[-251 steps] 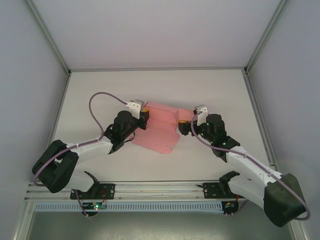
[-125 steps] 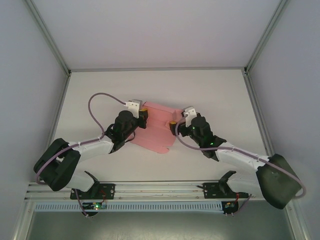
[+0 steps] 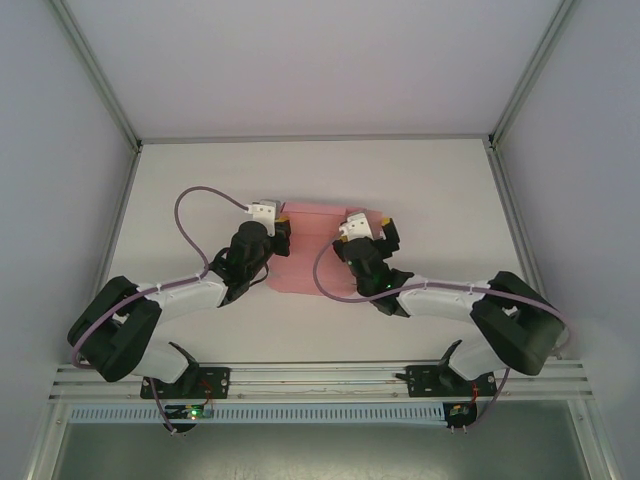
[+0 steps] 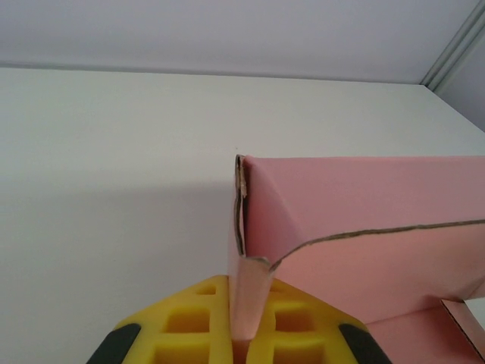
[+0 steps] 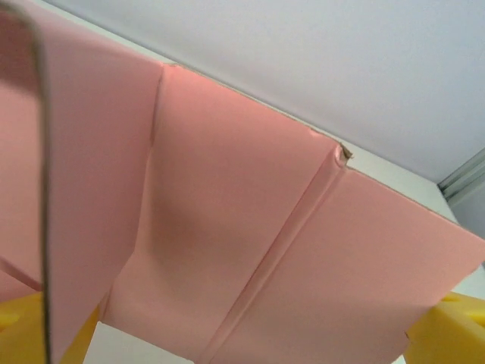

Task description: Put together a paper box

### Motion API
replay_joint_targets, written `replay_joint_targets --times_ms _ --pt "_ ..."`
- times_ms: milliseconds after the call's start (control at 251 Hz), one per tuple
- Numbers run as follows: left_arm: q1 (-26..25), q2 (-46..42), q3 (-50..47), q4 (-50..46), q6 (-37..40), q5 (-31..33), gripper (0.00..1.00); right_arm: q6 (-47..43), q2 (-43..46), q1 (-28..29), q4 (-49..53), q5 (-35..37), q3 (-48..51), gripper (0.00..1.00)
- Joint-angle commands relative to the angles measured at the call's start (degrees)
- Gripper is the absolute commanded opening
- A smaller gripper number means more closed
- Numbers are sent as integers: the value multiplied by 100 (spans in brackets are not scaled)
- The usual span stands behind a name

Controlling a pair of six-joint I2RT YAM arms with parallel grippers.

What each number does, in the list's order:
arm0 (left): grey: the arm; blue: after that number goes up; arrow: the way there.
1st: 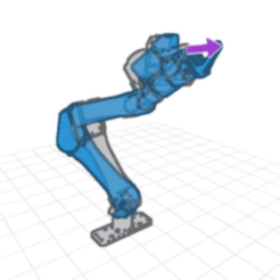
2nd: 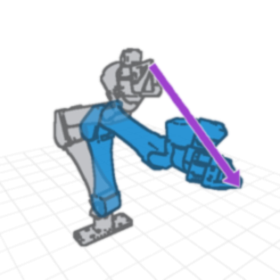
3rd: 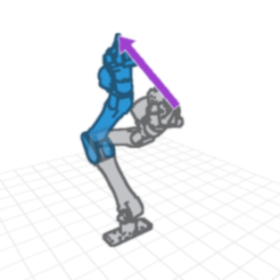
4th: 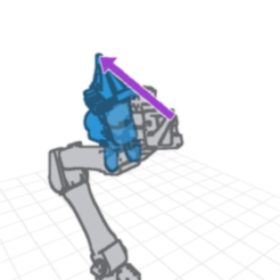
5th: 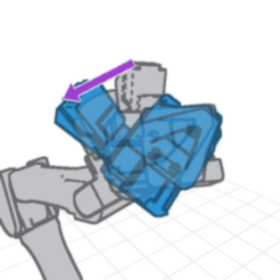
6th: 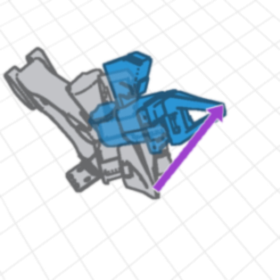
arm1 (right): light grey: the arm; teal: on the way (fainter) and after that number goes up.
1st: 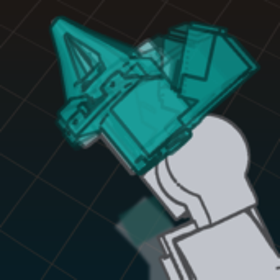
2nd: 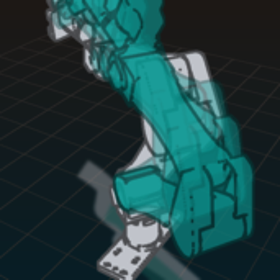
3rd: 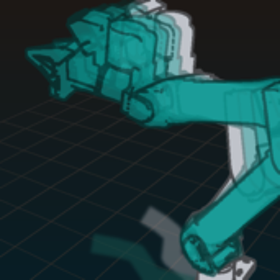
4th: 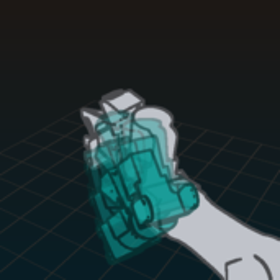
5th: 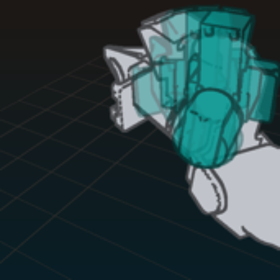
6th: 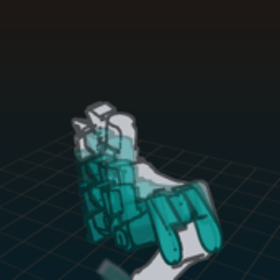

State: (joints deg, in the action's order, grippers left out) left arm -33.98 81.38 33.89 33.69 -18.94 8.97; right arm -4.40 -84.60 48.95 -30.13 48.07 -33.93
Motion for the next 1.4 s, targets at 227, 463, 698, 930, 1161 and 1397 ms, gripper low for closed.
replay_joint_targets --times_ms 227,463,698,930,1161,1397 --pt "-32 -53 253 125 -225 -98 0 -97 572 124 -296 -440 107 98" --pt "-37 -140 156 52 -114 124 0 -96 2762 -239 943 -2197 849 98" --pt "-30 -340 82 -4 25 -31 0 678 5357 -1747 2125 -3178 1371 98" --pt "-22 -609 -32 41 129 -482 0 1833 5476 -4095 3009 -5098 1011 98" --pt "-31 -856 -123 -29 188 -636 0 1982 3441 -4710 2714 -7492 256 93" --pt "-30 -879 -175 -12 53 -381 0 2060 2678 -4453 1902 -8888 95 88"
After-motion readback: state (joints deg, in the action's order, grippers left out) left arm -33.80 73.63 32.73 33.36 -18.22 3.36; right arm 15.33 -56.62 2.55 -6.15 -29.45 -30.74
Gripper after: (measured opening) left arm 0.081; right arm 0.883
